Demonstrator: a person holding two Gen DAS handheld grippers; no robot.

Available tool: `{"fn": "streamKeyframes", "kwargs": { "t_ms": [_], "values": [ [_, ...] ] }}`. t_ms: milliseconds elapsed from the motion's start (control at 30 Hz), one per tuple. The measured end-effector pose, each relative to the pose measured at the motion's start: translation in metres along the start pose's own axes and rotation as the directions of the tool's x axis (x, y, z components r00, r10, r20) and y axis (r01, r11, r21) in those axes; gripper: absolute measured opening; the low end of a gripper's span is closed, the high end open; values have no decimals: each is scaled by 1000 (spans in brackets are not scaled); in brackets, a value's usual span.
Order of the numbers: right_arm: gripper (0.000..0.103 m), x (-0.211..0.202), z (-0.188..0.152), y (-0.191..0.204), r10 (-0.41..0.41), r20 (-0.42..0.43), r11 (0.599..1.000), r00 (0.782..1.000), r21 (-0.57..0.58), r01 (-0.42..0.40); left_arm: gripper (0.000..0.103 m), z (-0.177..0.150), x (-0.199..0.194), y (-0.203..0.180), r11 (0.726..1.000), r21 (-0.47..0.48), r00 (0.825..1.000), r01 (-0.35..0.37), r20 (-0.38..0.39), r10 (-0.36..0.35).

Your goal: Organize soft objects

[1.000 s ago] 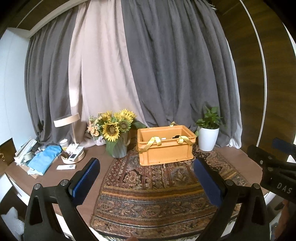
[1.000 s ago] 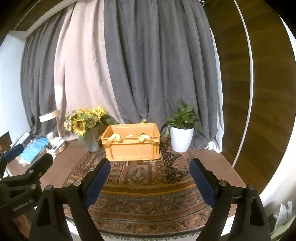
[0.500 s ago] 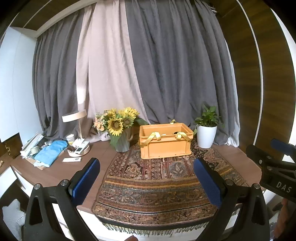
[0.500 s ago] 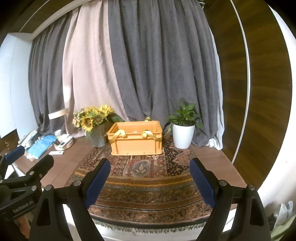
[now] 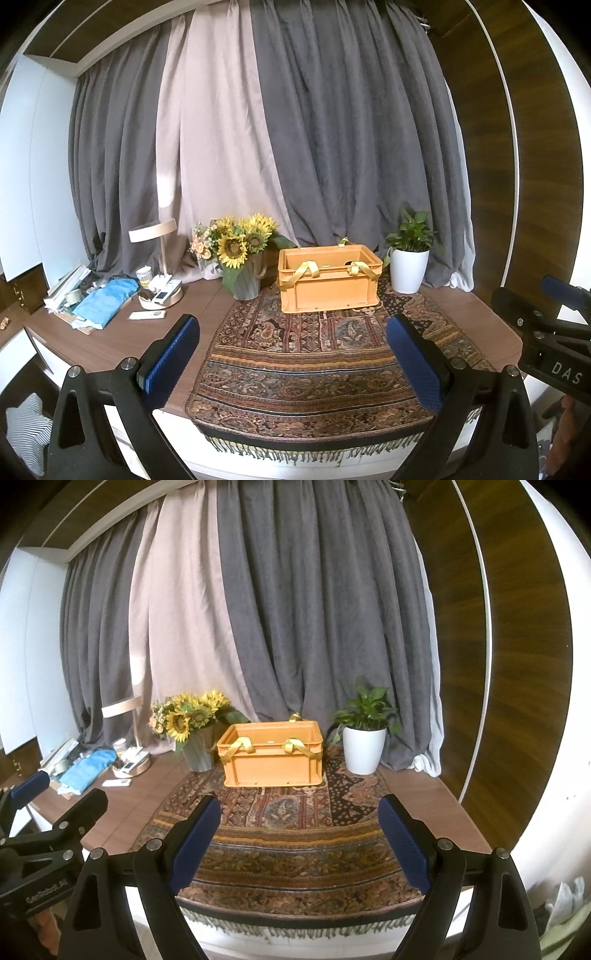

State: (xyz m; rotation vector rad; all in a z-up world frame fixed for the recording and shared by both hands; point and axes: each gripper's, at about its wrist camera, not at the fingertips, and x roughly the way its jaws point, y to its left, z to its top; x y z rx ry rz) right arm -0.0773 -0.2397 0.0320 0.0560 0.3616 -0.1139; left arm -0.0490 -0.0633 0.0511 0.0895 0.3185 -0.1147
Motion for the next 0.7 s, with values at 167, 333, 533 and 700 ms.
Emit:
{"fn": "streamKeyframes", "kwargs": {
  "t_ms": [167,333,533,700],
  "values": [
    [88,-4,0,-2,3,1,1000,1000,4,-3,103,0,-3,-3,1000,1,1000,-8,3,8],
    [88,-7,0,-3,10,-3,1000,1000,0,-10,103,-1,-8,-6,1000,-1,1000,-16,0,16],
    [88,-11,-1,-4,14,-2,1000,1000,2,-14,103,-2,-12,-9,1000,-3,1000,-19,0,19],
    [88,-12,-3,-4,14,0,1000,1000,2,-14,103,-3,-15,-10,1000,-3,1000,-21,0,21]
  ]
}}
